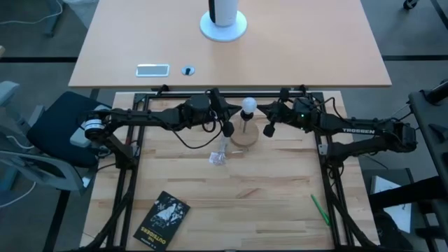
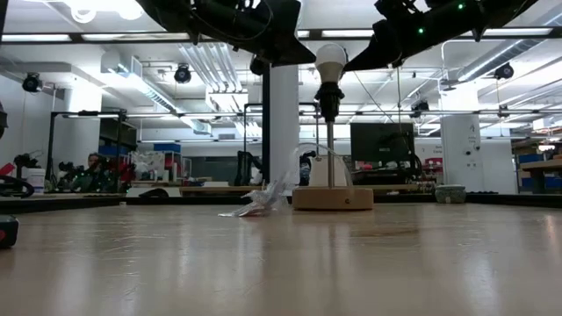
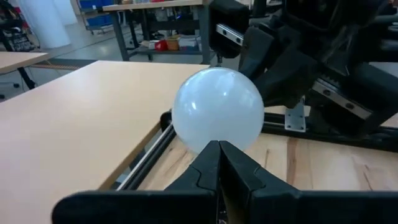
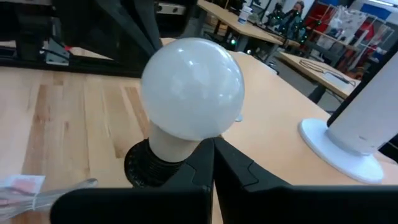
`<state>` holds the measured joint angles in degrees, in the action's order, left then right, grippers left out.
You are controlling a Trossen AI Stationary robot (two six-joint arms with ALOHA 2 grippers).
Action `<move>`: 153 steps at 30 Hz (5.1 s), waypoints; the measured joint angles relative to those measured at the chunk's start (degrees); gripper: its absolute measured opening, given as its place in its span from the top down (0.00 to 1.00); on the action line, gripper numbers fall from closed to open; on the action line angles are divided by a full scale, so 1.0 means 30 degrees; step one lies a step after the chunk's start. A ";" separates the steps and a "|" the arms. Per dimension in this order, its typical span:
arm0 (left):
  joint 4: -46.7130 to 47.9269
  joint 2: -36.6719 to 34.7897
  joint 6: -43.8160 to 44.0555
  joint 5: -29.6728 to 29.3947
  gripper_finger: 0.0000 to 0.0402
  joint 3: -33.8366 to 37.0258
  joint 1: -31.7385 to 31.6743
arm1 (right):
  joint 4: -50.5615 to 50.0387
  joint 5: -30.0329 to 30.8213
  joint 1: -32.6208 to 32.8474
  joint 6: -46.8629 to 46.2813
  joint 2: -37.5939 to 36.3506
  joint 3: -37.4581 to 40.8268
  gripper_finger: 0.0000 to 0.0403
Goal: Screw lightbulb
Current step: Insert the lightbulb into the lamp
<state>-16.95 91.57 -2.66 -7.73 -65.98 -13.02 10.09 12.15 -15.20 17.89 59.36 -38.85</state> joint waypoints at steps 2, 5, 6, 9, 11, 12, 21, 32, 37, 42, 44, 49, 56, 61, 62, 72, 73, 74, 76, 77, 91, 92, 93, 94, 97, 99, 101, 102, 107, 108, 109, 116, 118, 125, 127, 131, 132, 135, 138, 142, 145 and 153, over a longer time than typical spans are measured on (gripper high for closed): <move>0.0014 0.0000 0.0000 -0.0042 1.00 0.0000 -0.0043 | -0.0002 0.0020 0.0139 -0.0082 -0.0019 0.0000 1.00; 0.0124 0.0001 0.0047 -0.0427 1.00 0.0000 -0.0072 | -0.0021 -0.0022 0.0287 -0.0219 -0.0019 0.0000 1.00; 0.0176 0.0006 0.0066 -0.0615 1.00 0.0000 -0.0072 | -0.0019 -0.0086 0.0303 -0.0281 -0.0019 0.0000 1.00; 0.0331 0.0001 0.0076 -0.0942 1.00 0.0000 -0.0072 | -0.0061 -0.0256 0.0328 -0.0369 -0.0019 0.0000 1.00; 0.0406 0.0000 0.0138 -0.0953 1.00 0.0000 -0.0079 | -0.0146 -0.0295 0.0328 -0.0455 -0.0019 0.0000 1.00; 0.0496 0.0003 0.0146 -0.0945 1.00 0.0000 -0.0079 | -0.0159 -0.0301 0.0328 -0.0475 -0.0019 0.0000 1.00; 0.1886 -0.0151 0.0694 -0.0618 1.00 0.0000 0.0137 | -0.0928 0.1849 0.0321 -0.0606 -0.0248 -0.0029 1.00; 0.1035 -0.0130 -0.0005 -0.0766 1.00 0.0000 0.0159 | 0.0408 0.0496 0.0306 0.0203 -0.0019 -0.0029 1.00; 0.1019 -0.0125 -0.0007 -0.0854 1.00 0.0000 0.0127 | 0.0406 -0.0114 0.0335 -0.0228 -0.0019 -0.0029 1.00; 0.1156 -0.0117 0.0053 -0.0950 1.00 0.0000 0.0120 | 0.0286 -0.0572 0.0357 -0.0639 -0.0019 -0.0029 1.00; 0.1385 -0.0186 0.0066 -0.0890 1.00 0.0000 0.0125 | 0.0234 -0.0586 0.0357 -0.0794 -0.0075 -0.0029 1.00; 0.2173 -0.0770 0.0128 -0.0701 1.00 0.0000 0.0271 | -0.0584 0.0403 0.0363 -0.0890 -0.0593 -0.0029 1.00; 0.2327 -0.1188 -0.0062 -0.0676 1.00 0.0000 0.0403 | -0.0753 0.1439 0.0175 -0.0542 -0.0595 -0.0029 1.00; 0.1914 -0.0786 -0.0073 -0.0701 1.00 0.0000 0.0129 | 0.0121 0.0926 0.0177 -0.0189 0.0011 -0.0029 1.00; 0.1790 -0.0705 -0.0073 -0.0719 1.00 0.0000 0.0125 | 0.0223 0.0840 0.0196 -0.0183 0.0121 -0.0029 1.00; 0.1207 -0.0278 0.0064 -0.0830 1.00 0.0000 0.0075 | 0.0225 -0.0531 0.0302 -0.0917 0.0105 -0.0012 1.00; 0.1269 -0.0278 0.0072 -0.0897 1.00 0.0000 0.0074 | 0.0204 -0.0603 0.0339 -0.0967 0.0105 -0.0015 1.00; 0.1288 -0.0278 0.0073 -0.0964 1.00 0.0000 0.0074 | 0.0194 -0.0623 0.0399 -0.1029 0.0105 -0.0012 1.00; 0.1286 -0.0278 0.0073 -0.0989 1.00 0.0000 0.0074 | 0.0153 -0.0689 0.0534 -0.1087 0.0105 -0.0015 1.00; 0.1290 -0.0278 0.0073 -0.0987 1.00 0.0000 0.0057 | 0.0160 -0.0717 0.0599 -0.1094 0.0105 -0.0015 1.00; 0.3144 -0.0817 -0.0164 -0.0639 1.00 0.0000 0.0074 | -0.1036 0.1061 0.0516 -0.0938 -0.0295 -0.0015 1.00; 0.3039 -0.0817 -0.0327 -0.0644 1.00 0.0000 0.0074 | -0.0787 0.1075 0.0464 -0.0834 -0.0292 -0.0015 1.00; 0.2796 -0.0817 -0.0451 -0.0647 1.00 0.0000 0.0074 | -0.0473 0.1069 0.0415 -0.0742 -0.0230 -0.0015 1.00; 0.2521 -0.0816 -0.0535 -0.0640 1.00 0.0000 0.0074 | -0.0270 0.1001 0.0387 -0.0639 -0.0190 -0.0015 1.00; 0.2000 -0.0752 -0.0627 -0.0654 1.00 0.0000 0.0074 | 0.0100 0.0900 0.0386 -0.0383 -0.0055 -0.0015 1.00; 0.1854 -0.0722 -0.0648 -0.0647 1.00 0.0000 0.0074 | 0.0305 0.0543 0.0386 -0.0352 0.0018 -0.0015 1.00; 0.1814 -0.0722 -0.0648 -0.0647 1.00 0.0000 0.0066 | 0.0306 0.0155 0.0386 -0.0379 0.0018 -0.0015 1.00; 0.1807 -0.0722 -0.0648 -0.0647 1.00 0.0000 0.0059 | 0.0301 0.0004 0.0386 -0.0373 0.0018 -0.0015 1.00; 0.1811 -0.0722 -0.0648 -0.0669 1.00 0.0000 0.0048 | 0.0306 -0.0116 0.0473 -0.0600 0.0018 -0.0015 1.00; 0.1784 -0.0684 -0.0652 -0.0672 1.00 0.0000 0.0045 | 0.0300 -0.0160 0.0500 -0.0693 0.0018 -0.0015 1.00; 0.1688 -0.0635 -0.0648 -0.0686 1.00 0.0000 0.0042 | 0.0293 -0.0188 0.0523 -0.0762 0.0018 -0.0015 1.00; 0.1076 -0.0098 -0.0694 -0.0963 1.00 0.0000 -0.0002 | 0.0190 -0.0717 0.0532 -0.1280 0.0018 -0.0015 1.00; 0.1029 -0.0021 -0.0721 -0.0991 1.00 0.0000 -0.0006 | 0.0148 -0.0729 0.0532 -0.1391 0.0018 -0.0015 1.00; 0.1874 -0.0242 -0.0736 -0.1478 1.00 0.0000 0.0037 | -0.0500 -0.0707 0.0568 -0.1611 -0.0106 -0.0015 1.00; 0.2738 -0.0624 -0.0644 -0.1530 1.00 0.0000 0.0089 | -0.1065 -0.0646 0.0568 -0.1612 -0.0259 -0.0015 1.00; 0.3668 -0.1148 -0.0375 -0.0322 1.00 0.0000 0.0194 | -0.1253 0.0447 0.0568 -0.1345 -0.0569 -0.0015 1.00; 0.3509 -0.1152 -0.0385 0.0412 1.00 0.0000 0.0201 | -0.1244 0.0791 0.0561 -0.1124 -0.0581 -0.0015 1.00; 0.2372 -0.1097 -0.0438 0.1414 1.00 0.0000 0.0241 | -0.1054 0.0982 0.0354 -0.0638 -0.0574 -0.0015 1.00; 0.1620 -0.0915 -0.0622 0.1379 1.00 -0.0007 0.0149 | -0.0362 0.0931 0.0182 -0.0436 -0.0344 -0.0015 1.00; 0.1316 -0.0691 -0.0787 0.0988 1.00 -0.0007 0.0088 | -0.0031 0.0399 0.0173 -0.0308 0.0006 -0.0015 1.00; 0.1317 -0.0609 -0.0790 0.0416 1.00 -0.0007 0.0088 | 0.0029 -0.0197 0.0226 -0.0313 0.0240 -0.0015 1.00; 0.1188 -0.0285 -0.0791 -0.0249 1.00 -0.0007 -0.0043 | -0.0033 -0.0660 0.0743 -0.0488 0.0229 -0.0015 1.00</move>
<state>-13.39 90.72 -5.03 -8.48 -66.00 -13.15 9.99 10.17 -12.97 16.43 60.05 -38.89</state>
